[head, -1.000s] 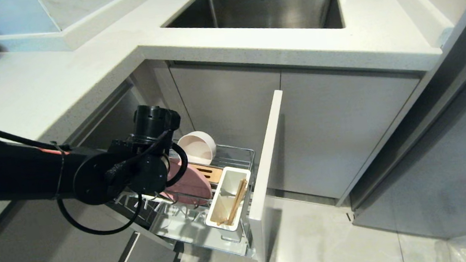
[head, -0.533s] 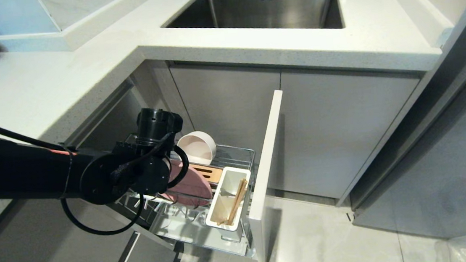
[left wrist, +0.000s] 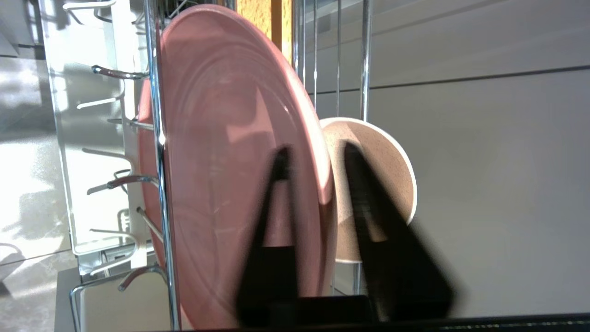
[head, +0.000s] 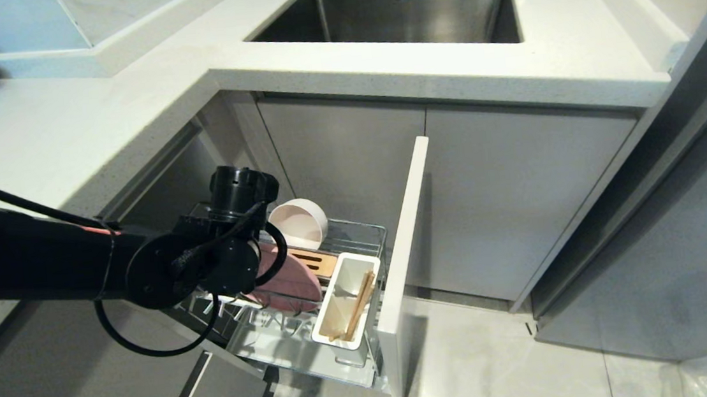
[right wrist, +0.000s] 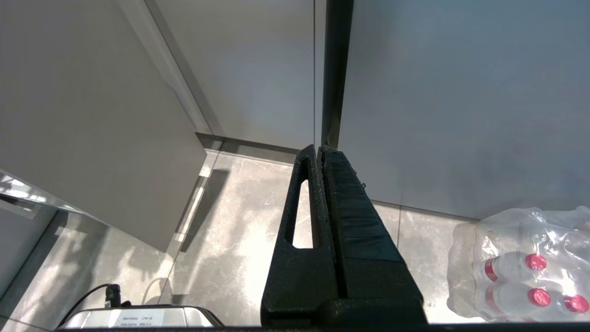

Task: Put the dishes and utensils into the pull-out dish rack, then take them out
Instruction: Pick up the plate and place it in the cupboard

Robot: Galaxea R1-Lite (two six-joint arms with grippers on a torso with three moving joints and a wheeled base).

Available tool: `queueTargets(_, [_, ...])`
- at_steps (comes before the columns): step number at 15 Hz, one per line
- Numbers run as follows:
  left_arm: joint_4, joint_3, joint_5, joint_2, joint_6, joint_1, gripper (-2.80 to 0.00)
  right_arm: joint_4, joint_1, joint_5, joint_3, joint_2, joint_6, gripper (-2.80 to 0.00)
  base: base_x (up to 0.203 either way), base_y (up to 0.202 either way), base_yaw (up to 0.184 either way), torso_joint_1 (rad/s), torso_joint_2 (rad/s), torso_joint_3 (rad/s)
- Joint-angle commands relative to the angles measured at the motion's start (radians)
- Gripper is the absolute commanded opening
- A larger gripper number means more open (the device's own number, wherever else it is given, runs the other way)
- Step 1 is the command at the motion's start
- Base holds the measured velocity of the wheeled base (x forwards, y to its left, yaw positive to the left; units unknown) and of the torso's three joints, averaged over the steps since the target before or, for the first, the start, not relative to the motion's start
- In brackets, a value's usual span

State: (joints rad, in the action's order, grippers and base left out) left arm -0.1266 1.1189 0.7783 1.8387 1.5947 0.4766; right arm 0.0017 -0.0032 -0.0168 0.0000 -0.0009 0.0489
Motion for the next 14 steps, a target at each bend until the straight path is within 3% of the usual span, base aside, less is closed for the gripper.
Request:
queueTargets(1, [-0.004, 0.001, 0.006, 0.001, 0.01, 0.0, 0.0, 0.0, 0.0, 0.0, 0.002, 0.001, 0.0, -2.8, 0.0, 0.0, 0.0, 0.0, 0.0, 0.0])
queueTargets(6, [0.006, 0.004, 0.006, -0.007, 0.008, 0.001, 0.0, 0.0, 0.0, 0.0, 0.002, 0.001, 0.0, -2.8, 0.0, 0.0, 0.0, 0.0, 0.0, 0.0])
queueTargets(14, [0.156, 0.035, 0.007, -0.107, 0.005, 0.025, 0.0, 0.0, 0.0, 0.0, 0.002, 0.001, 0.0, -2.8, 0.0, 0.0, 0.0, 0.0, 0.0, 0.0])
